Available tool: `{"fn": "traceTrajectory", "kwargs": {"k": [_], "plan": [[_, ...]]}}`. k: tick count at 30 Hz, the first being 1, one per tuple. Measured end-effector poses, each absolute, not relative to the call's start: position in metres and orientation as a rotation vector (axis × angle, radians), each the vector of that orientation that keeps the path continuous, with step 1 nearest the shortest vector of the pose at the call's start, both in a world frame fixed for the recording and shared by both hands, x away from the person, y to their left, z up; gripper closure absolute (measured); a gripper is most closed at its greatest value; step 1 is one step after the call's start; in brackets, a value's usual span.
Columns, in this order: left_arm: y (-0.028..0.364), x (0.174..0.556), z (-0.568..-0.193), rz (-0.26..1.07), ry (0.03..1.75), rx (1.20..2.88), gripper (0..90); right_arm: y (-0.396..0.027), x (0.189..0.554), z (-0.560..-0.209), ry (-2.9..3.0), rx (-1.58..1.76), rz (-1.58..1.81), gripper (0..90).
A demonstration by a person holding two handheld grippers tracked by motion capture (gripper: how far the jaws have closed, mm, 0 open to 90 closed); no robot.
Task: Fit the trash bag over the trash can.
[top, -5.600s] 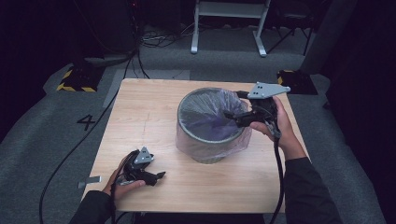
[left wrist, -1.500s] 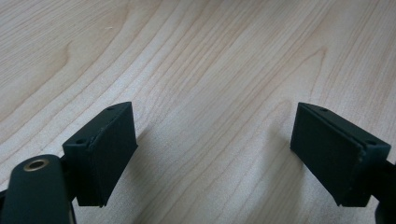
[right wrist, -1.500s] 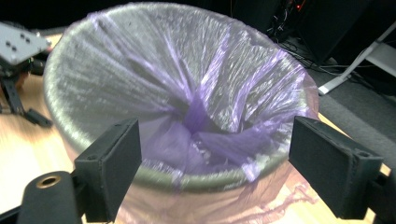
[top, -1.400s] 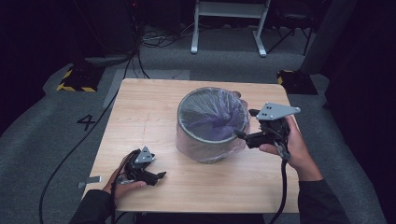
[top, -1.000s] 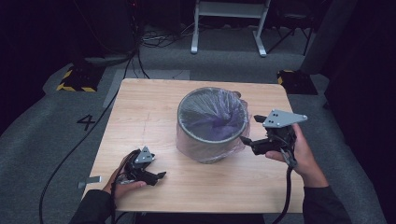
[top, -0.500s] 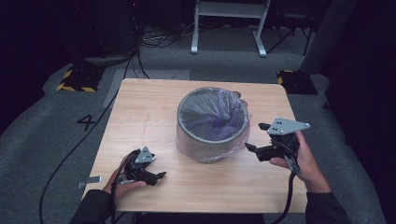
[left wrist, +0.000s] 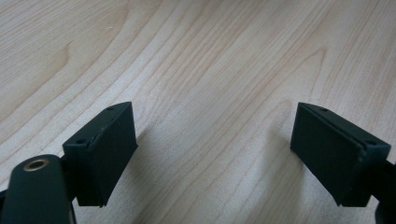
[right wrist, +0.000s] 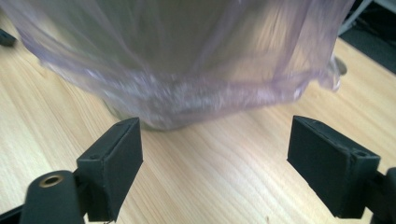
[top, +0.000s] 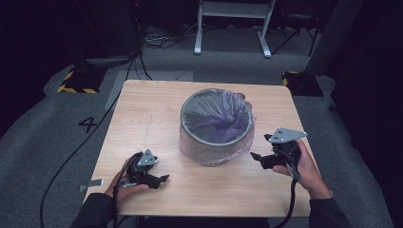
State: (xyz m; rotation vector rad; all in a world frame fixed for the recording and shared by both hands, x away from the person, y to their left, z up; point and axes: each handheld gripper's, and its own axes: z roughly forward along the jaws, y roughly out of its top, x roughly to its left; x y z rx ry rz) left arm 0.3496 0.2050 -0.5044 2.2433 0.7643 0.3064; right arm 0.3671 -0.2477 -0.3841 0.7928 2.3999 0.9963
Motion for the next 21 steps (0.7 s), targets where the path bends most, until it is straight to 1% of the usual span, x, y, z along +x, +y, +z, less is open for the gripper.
{"fn": "traceTrajectory", "kwargs": {"k": [21], "plan": [[0.205, 0.350, -0.504, 0.306, 0.764, 2.244, 13.9, -0.266, 0.372, -0.448, 2.451, 0.934, 0.806, 18.4]]}}
